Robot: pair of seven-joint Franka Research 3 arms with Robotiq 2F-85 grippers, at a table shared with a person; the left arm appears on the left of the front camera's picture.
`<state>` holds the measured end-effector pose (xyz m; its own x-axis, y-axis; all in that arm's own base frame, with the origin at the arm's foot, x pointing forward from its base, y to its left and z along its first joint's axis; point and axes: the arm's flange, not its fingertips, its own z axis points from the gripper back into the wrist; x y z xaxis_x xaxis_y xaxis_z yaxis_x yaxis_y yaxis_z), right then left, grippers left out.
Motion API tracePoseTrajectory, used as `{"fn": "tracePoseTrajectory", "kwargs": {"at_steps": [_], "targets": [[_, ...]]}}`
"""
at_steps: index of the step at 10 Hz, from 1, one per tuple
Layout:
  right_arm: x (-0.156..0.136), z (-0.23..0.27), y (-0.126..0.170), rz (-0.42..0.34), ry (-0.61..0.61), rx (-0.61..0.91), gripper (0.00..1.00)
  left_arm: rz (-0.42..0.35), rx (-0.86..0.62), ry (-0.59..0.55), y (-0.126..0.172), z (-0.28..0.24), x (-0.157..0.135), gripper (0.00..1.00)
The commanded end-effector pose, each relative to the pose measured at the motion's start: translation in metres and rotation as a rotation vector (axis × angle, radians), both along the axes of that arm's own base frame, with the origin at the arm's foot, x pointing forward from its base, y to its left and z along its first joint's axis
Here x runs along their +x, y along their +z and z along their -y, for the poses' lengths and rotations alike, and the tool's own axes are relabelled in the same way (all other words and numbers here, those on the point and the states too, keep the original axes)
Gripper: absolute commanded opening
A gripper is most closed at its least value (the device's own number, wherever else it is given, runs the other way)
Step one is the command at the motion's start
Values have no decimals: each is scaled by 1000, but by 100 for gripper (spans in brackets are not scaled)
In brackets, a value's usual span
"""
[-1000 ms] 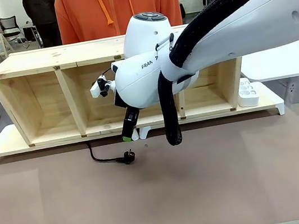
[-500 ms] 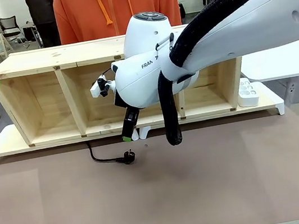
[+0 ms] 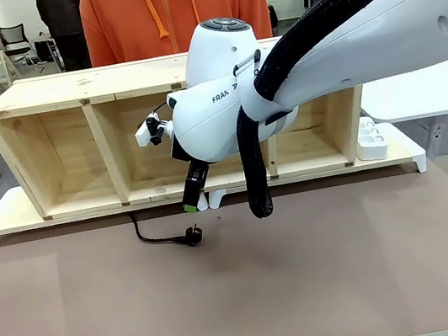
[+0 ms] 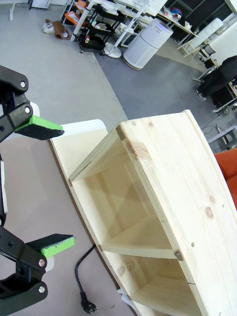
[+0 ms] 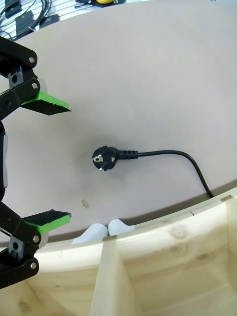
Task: Perform cable management.
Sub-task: When the cord part of the Power Cable appears at the lower middle area of the table and stops, grasp the cord part of the Power Cable.
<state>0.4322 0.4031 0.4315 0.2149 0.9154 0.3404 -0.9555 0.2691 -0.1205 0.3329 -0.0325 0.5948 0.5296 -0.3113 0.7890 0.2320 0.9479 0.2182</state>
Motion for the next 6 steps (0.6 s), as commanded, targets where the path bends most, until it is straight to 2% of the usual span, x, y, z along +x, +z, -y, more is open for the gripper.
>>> {"fn": "tracePoseTrajectory", "kwargs": {"at_steps": [1,3,6], "targets": [[0,2,1,-12,6,3,100,7,2,1,0,0,1,100],[0,0,0,0,0,0,100,7,2,1,0,0,1,100],[13,-28,-2,-40,46,-29,100,7,2,1,0,0,1,100]]}}
